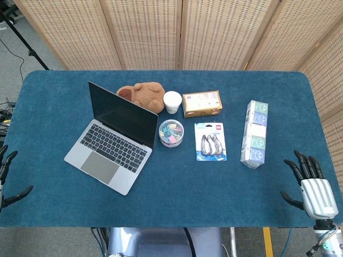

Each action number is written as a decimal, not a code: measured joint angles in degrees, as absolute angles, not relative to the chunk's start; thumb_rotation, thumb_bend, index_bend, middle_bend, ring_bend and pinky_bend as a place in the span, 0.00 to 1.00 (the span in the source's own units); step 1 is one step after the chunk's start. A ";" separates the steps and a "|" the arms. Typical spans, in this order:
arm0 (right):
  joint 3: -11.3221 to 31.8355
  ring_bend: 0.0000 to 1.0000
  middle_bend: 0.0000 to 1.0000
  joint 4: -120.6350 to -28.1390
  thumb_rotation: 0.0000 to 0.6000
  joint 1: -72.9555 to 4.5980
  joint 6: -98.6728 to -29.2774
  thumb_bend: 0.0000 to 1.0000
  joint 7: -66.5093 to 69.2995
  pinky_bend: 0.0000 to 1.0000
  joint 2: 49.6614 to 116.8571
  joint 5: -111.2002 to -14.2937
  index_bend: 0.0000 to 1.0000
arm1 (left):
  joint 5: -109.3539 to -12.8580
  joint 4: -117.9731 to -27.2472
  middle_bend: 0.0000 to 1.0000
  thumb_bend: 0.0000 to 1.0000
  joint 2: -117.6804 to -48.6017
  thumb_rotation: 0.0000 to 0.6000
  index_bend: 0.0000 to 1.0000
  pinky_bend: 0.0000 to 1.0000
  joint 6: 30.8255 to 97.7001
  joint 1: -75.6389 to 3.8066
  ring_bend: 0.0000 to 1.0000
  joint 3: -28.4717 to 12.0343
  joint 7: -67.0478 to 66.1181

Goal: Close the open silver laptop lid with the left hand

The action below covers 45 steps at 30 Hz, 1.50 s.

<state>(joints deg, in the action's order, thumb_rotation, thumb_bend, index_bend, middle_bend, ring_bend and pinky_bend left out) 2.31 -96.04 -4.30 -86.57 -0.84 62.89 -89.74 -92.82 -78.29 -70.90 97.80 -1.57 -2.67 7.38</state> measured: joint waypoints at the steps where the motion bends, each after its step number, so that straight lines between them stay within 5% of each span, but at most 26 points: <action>1: 2.33 0.00 0.00 -95.97 1.00 -4.31 -86.58 0.23 -0.75 0.00 62.89 -89.75 0.17 | -92.80 -78.34 0.00 0.09 -70.87 0.91 0.13 0.04 97.76 -1.57 0.00 -2.66 7.37; 23: 2.70 0.00 0.00 -95.53 1.00 -4.44 -85.91 0.23 0.35 0.00 62.59 -88.89 0.17 | -92.34 -82.24 0.00 0.09 -66.76 1.00 0.15 0.04 92.84 -4.26 0.01 -2.98 11.82; 33: 2.69 0.00 0.00 -95.48 1.00 -4.44 -85.83 0.23 0.62 0.00 62.51 -88.93 0.17 | -90.76 -87.03 0.00 0.09 -56.53 1.00 0.13 0.04 80.83 -14.21 0.00 -7.33 18.79; 45: 2.79 0.00 0.00 -95.22 1.00 -4.56 -85.58 0.23 1.15 0.00 62.48 -88.78 0.18 | -94.86 -77.85 0.00 0.09 -56.22 1.00 0.12 0.04 72.85 -26.44 0.00 -10.31 27.29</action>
<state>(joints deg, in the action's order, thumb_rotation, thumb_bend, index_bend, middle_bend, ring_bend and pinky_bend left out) 2.79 -95.22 -4.56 -85.58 1.15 62.48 -88.78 -94.86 -77.85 -56.22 72.85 -26.44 -10.31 27.29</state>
